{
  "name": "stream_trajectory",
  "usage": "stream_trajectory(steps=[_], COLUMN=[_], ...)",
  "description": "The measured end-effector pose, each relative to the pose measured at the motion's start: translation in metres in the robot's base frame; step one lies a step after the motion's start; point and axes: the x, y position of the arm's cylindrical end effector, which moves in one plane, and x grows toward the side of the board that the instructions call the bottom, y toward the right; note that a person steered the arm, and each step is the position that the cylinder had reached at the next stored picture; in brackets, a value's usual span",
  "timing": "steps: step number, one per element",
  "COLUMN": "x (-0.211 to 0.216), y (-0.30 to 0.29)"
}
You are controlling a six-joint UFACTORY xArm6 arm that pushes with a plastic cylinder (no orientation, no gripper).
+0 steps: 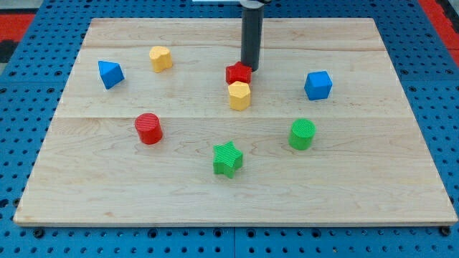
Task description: Slide the yellow heart to the top side of the yellow hexagon
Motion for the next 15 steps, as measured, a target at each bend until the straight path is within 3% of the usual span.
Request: stream_trajectory(steps=[2, 3, 4, 6, 7, 8, 9, 10, 11, 13, 14, 15], x=[0.042, 0.043, 0.032, -0.011, -0.034, -0.034, -0.051, -0.064, -0.03, -0.055, -0.089, -0.086], y=[-0.086, -0.089, -0.174, -0.159, -0.229, -0.166, -0.143, -0.15, -0.157, -0.094, -0.095, -0.064])
